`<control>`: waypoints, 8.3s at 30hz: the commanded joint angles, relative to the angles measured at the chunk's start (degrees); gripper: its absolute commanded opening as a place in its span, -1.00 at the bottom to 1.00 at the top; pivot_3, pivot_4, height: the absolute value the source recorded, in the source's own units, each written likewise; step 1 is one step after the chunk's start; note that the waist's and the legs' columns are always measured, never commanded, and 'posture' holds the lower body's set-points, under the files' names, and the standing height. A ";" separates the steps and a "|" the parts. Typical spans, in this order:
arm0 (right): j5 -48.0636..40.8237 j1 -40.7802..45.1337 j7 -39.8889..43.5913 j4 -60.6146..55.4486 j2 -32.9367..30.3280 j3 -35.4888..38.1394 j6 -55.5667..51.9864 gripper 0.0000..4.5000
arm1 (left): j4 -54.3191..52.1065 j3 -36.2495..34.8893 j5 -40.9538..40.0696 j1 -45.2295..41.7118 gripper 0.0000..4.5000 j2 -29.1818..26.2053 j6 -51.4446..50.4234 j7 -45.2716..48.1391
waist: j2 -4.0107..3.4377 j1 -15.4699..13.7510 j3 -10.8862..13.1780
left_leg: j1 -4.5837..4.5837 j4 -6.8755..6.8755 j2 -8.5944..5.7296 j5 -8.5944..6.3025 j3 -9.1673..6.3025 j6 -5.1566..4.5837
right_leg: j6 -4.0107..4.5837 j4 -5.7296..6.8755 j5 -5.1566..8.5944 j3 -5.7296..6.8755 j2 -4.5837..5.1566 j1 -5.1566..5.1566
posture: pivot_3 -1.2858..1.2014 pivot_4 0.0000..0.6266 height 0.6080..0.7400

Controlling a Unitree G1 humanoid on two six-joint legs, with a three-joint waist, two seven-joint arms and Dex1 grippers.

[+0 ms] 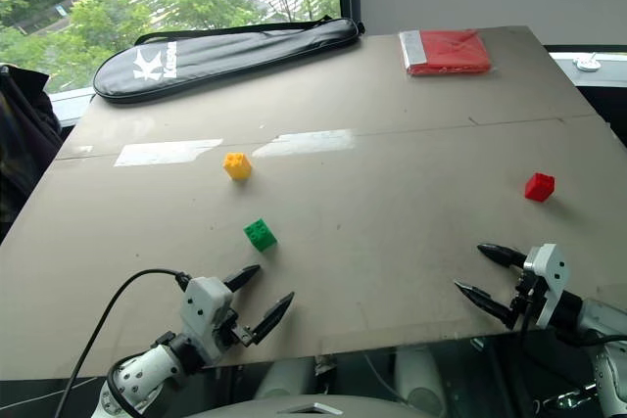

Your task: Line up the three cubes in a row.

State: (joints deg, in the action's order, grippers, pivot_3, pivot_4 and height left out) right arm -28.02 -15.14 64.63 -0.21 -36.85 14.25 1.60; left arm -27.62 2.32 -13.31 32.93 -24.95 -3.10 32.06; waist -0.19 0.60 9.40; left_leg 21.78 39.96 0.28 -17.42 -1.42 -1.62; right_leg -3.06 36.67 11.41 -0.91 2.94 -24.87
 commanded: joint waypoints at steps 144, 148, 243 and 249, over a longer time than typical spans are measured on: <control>-10.01 -2.68 -0.99 -27.65 4.30 -6.09 -8.43 0.99 | 6.76 -8.13 -6.45 -25.42 1.00 -7.58 -14.51 9.23 | 0.74 -0.01 0.66 | -0.06 0.25 0.05 0.05 -0.08 0.00 | 0.07 0.22 -0.06 0.03 -0.30 0.13 | 0.03 -0.52 0.41; -8.84 -2.23 -0.85 -27.60 4.25 -6.60 -7.04 0.99 | 14.38 -4.73 -4.57 -27.70 1.00 -10.56 -10.05 16.42 | 0.75 0.02 0.67 | 0.02 0.24 0.04 0.04 -0.07 0.00 | 0.08 0.22 -0.06 0.02 -0.28 0.06 | 0.03 -0.52 0.41; -13.38 11.94 -3.83 -19.82 4.94 -3.29 -7.84 1.00 | 8.25 -8.40 -1.09 -40.27 0.97 0.30 -16.55 10.21 | 0.87 -0.34 0.64 | 0.03 0.34 -0.01 0.06 -0.37 -0.01 | 0.14 0.26 -0.21 0.06 -0.17 0.16 | 0.03 -0.52 0.41; -13.66 14.55 -2.49 -18.79 5.13 -4.82 -9.30 1.00 | 5.53 -11.21 7.27 -38.69 0.97 10.00 -15.30 -11.77 | 0.90 -1.41 0.65 | -0.01 0.34 -0.06 0.06 -0.41 0.00 | 0.03 0.26 -0.37 0.10 -0.18 0.23 | 0.03 -0.52 0.41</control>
State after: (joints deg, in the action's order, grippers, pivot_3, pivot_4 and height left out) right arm -40.69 -1.38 61.33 -18.75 -31.59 9.27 -7.50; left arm -20.12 -7.31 -8.80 -4.49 -16.31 -19.58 26.87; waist 0.71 -0.81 10.05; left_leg 21.77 40.30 0.20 -17.35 -1.82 -1.62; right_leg -3.03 36.93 11.04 -0.81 2.76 -24.62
